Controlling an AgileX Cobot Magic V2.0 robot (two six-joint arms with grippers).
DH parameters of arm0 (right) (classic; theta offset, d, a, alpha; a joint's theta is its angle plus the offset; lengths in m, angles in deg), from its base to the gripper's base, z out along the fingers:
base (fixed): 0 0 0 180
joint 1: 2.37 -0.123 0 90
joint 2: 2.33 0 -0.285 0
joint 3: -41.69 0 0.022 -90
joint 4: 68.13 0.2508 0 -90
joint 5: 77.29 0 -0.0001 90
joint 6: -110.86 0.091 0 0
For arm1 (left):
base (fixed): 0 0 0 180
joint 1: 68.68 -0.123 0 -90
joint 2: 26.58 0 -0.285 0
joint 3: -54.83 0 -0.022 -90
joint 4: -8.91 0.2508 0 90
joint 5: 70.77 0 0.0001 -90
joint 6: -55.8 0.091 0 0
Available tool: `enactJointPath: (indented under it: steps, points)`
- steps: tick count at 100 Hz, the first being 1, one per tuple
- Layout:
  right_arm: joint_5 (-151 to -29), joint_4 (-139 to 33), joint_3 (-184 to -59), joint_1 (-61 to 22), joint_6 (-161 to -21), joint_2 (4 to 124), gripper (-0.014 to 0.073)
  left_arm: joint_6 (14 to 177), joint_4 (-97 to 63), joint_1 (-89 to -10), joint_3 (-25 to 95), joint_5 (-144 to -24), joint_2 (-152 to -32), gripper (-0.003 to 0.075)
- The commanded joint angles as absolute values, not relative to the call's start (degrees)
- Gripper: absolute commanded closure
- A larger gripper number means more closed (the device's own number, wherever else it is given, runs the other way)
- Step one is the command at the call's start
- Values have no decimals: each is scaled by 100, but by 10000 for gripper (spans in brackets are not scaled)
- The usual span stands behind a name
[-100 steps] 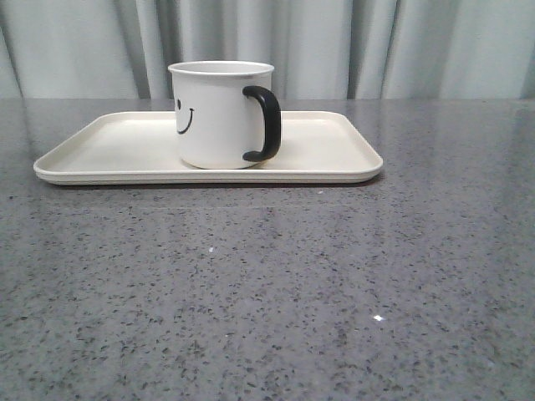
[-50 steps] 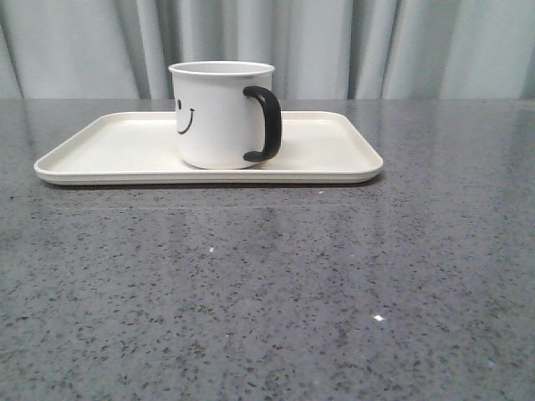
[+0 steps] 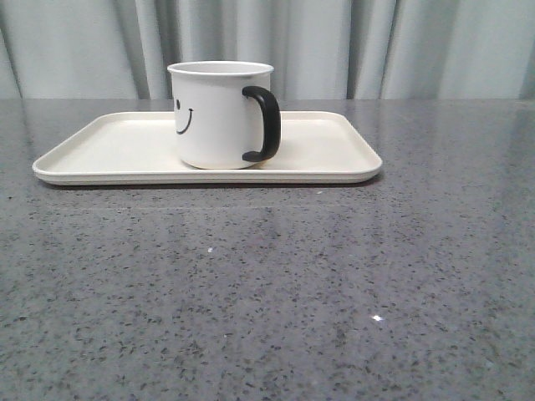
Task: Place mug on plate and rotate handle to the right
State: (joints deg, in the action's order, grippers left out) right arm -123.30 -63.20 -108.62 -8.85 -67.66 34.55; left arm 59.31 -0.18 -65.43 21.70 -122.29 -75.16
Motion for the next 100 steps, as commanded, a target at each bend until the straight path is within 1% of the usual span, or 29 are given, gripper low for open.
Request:
enactJointPath:
  steps: [1, 19, 37, 68, 100]
  points:
    - [-12063, -5778, -11300, -862, -7326, 3869, 10, 5948, -124, -6545, 2317, -11845, -7493, 301]
    - [-12456, -4709, -12079, -862, -8263, 4908, 10, 5948, -124, -6545, 2317, -11845, -7493, 301]
    - [-12470, -4551, -12891, -934, -8351, 5900, 10, 5948, -124, -6545, 2317, -11845, -7493, 301]
    - [-12332, -4654, -14039, -2082, -8327, 7801, 11, 5948, -124, -6545, 2317, -11845, -7493, 301]
    - [-12599, -5148, -15486, -2913, -7852, 9537, 11, 5948, -124, -6545, 2317, -11845, -7493, 301]
